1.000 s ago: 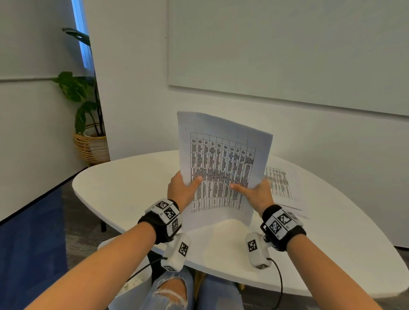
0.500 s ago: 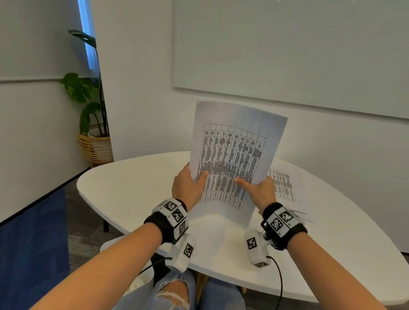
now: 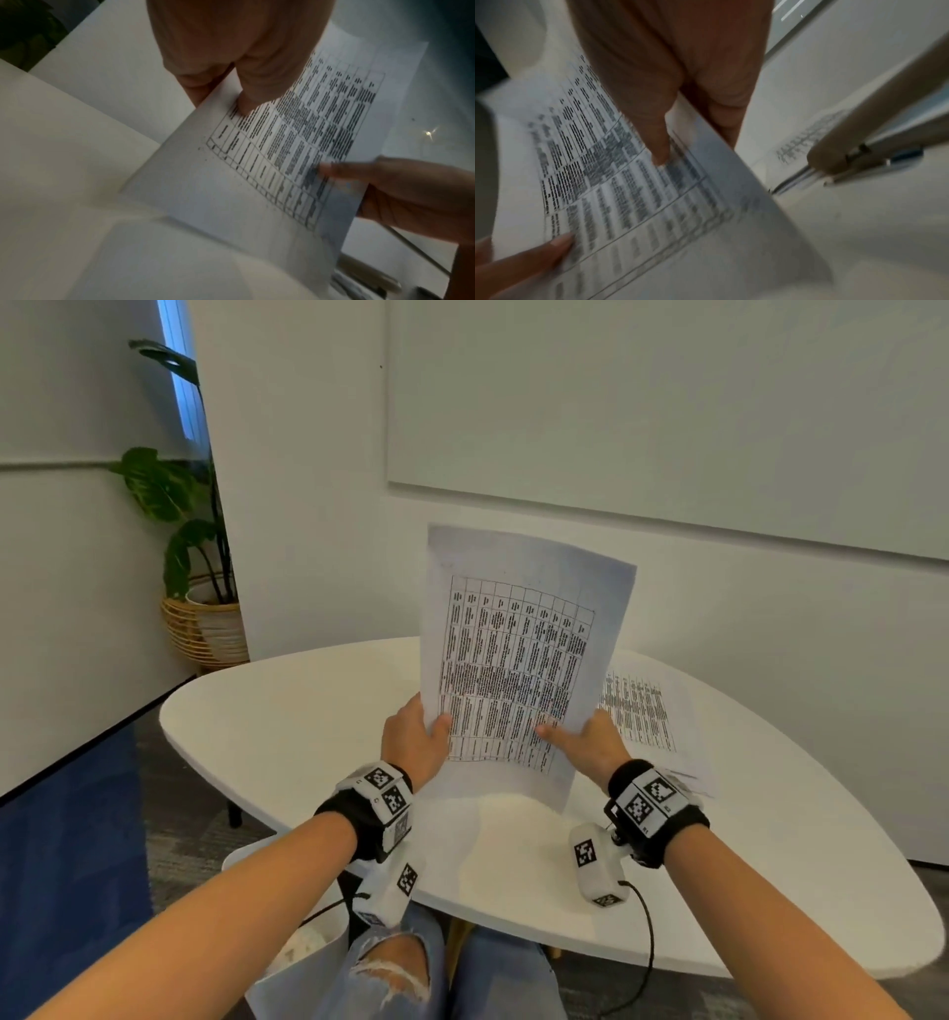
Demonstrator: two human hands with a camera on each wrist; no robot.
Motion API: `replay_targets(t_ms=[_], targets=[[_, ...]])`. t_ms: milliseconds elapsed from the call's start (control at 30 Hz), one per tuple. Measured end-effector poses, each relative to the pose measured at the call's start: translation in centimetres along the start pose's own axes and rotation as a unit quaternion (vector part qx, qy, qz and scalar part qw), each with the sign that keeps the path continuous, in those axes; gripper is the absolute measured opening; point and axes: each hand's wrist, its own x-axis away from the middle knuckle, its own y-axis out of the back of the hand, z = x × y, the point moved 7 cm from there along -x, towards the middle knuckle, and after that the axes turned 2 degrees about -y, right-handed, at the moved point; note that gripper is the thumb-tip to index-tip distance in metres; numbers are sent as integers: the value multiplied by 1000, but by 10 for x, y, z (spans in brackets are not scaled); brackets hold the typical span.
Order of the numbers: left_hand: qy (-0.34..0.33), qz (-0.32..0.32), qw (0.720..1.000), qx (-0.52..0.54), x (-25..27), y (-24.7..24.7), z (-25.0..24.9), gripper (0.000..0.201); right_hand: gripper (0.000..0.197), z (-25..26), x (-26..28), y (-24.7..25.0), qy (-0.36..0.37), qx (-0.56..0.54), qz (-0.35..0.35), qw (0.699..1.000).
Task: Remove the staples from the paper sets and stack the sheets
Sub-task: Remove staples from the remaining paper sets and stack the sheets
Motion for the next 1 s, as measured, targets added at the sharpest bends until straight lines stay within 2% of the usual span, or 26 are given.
replay_targets(t_ms=[67, 167, 233, 333, 400, 467, 567, 633, 733, 800, 867, 933, 1000], targets=[[18, 26, 999, -38, -9, 7, 1, 30, 26, 3, -2, 11, 32, 29, 30, 999], [41, 83, 992, -84, -19, 18, 7, 32, 39, 0, -5, 38, 63, 132, 8, 989], [42, 124, 983, -127, -22, 23, 12, 32, 44, -16, -10, 53, 31, 281, -9, 959], [27, 193, 961, -195, -19, 23, 16, 28, 42, -51, -17, 53, -43, 443, 53, 894], [16, 236, 948, -215, -14, 19, 17, 26, 39, -70, -19, 52, -65, 484, 65, 870], [5, 265, 936, -233, -11, 14, 16, 26, 39, -83, -18, 52, -69, 503, 59, 860], [-2, 294, 919, -264, -6, 6, 18, 26, 44, -95, -10, 50, -82, 486, 95, 865], [-5, 307, 905, -293, -4, 1, 21, 27, 43, -93, -5, 62, -110, 418, 59, 900], [-6, 319, 895, -312, -3, -4, 24, 27, 45, -80, -4, 99, -124, 218, -71, 965], [-8, 324, 893, -312, -2, -7, 22, 28, 42, -70, 1, 124, -102, 67, -143, 982], [-17, 330, 891, -310, 1, -12, 17, 26, 42, -56, 9, 141, -57, -88, -204, 973], [-35, 340, 888, -308, 4, -20, 8, 25, 43, -41, 19, 147, -4, -200, -248, 948], [-57, 350, 885, -301, 8, -28, -3, 25, 33, -22, 26, 145, 40, -286, -277, 917]])
